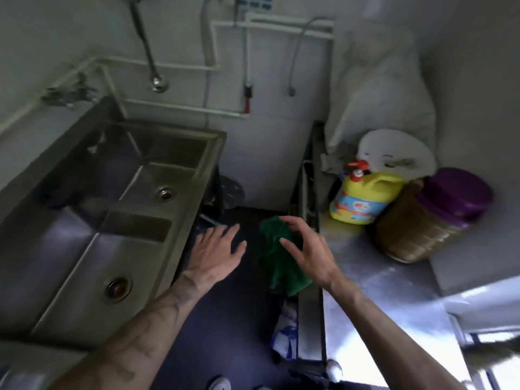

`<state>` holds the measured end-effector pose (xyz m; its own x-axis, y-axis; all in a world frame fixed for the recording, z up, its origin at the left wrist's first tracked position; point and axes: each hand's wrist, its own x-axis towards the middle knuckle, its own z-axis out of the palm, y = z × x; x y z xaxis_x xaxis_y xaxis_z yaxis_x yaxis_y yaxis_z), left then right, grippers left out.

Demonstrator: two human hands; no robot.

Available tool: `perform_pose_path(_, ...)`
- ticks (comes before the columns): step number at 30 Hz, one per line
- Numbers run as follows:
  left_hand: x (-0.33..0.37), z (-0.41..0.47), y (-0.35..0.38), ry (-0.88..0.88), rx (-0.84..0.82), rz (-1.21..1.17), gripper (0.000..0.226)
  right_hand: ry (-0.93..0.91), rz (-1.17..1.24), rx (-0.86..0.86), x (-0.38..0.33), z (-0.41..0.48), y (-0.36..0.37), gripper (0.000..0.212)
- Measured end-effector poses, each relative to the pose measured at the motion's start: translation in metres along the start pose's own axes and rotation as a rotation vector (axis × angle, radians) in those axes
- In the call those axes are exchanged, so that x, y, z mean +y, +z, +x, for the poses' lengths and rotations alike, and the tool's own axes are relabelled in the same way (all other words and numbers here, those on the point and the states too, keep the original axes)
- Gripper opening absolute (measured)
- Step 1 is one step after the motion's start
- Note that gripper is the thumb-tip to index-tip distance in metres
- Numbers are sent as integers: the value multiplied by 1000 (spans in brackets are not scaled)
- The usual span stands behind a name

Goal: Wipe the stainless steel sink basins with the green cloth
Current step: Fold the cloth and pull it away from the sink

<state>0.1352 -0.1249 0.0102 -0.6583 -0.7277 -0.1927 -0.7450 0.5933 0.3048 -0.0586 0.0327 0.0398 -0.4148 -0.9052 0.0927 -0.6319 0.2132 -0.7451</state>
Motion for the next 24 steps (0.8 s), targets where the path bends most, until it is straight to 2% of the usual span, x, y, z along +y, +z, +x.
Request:
perform_pose_path(6,86,55,-6,256,-16,-90,64,93,-48,80,39,-8,-61,43)
perform_pose_path(12,190,94,7,448,-85,-121,61,116,-142,67,94,6,-123,45)
perform_pose_path(18,241,119,45,427,-39,-136,41,155,-248,33,150,18,-153,53)
perform_pose_path(22,233,114,92,388,-178,-24,30,258,-309,-151,194,-11,-134,61)
perform_pose_path(24,226,104,116,361,-181,12,32,309,-399,-162,213,-35,-121,61)
